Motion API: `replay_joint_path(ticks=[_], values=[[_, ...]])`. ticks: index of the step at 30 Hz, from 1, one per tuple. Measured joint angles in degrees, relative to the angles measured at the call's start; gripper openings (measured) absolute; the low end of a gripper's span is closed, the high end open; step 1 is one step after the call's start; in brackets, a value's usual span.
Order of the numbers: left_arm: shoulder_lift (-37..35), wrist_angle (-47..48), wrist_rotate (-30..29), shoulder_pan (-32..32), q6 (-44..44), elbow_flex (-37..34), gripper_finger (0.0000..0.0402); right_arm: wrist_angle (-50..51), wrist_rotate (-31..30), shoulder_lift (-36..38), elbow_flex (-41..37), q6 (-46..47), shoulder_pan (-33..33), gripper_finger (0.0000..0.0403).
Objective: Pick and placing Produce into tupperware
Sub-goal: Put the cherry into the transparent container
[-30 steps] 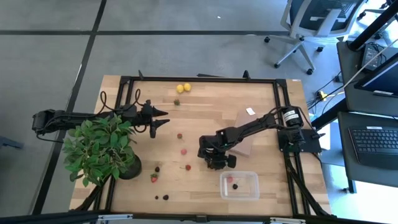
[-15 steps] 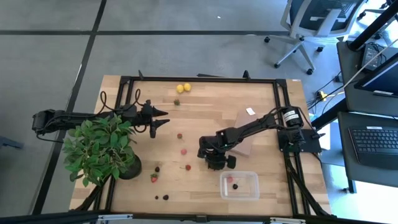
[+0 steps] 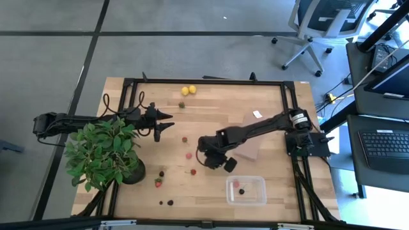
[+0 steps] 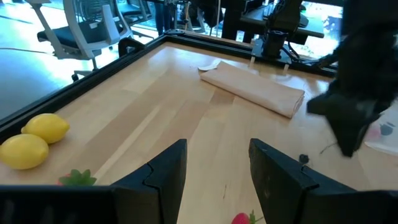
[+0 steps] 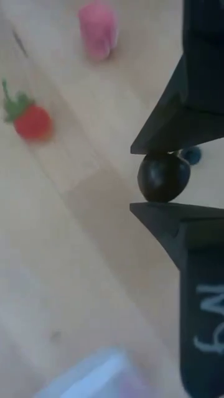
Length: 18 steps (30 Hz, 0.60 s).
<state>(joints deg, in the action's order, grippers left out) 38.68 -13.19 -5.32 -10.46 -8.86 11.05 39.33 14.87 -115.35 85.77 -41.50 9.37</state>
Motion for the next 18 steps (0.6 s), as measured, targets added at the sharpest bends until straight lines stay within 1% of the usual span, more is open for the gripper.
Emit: replay_joint_path(ticks=[3, 6, 8, 11, 13, 16, 18], values=[[0.0, 0.9, 0.0, 0.0, 0.0, 0.0, 0.0165, 8.8, -1.3, 0.1, 6.7, 9.2, 1.2, 0.0121], [0.0, 2.0, 0.0, 0.0, 0.0, 0.0, 0.0165, 16.6, -1.8, 0.2, 11.9, 22.0, 3.3, 0.0121], [0.0, 2.9, 0.0, 0.0, 0.0, 0.0, 0.0165, 21.6, -1.8, 0.2, 13.5, 32.2, 5.0, 0.0121], [0.0, 4.3, 0.0, 0.0, -0.1, 0.0, 0.0165, 28.4, -1.5, 0.2, 13.2, 46.4, 8.1, 0.0121], [0.0, 4.8, 0.0, 0.0, -0.1, 0.0, 0.0165, 30.1, -1.3, 0.2, 12.5, 53.5, 10.9, 0.0121], [0.0, 5.2, 0.0, 0.0, -0.1, 0.0, 0.0165, 29.5, -1.3, 0.2, 11.5, 62.7, 15.4, 0.0122], [0.0, 5.2, 0.0, 0.0, 0.0, 0.0, 0.0165, 28.1, -2.9, 0.2, 10.9, 67.8, 17.4, 0.0122]])
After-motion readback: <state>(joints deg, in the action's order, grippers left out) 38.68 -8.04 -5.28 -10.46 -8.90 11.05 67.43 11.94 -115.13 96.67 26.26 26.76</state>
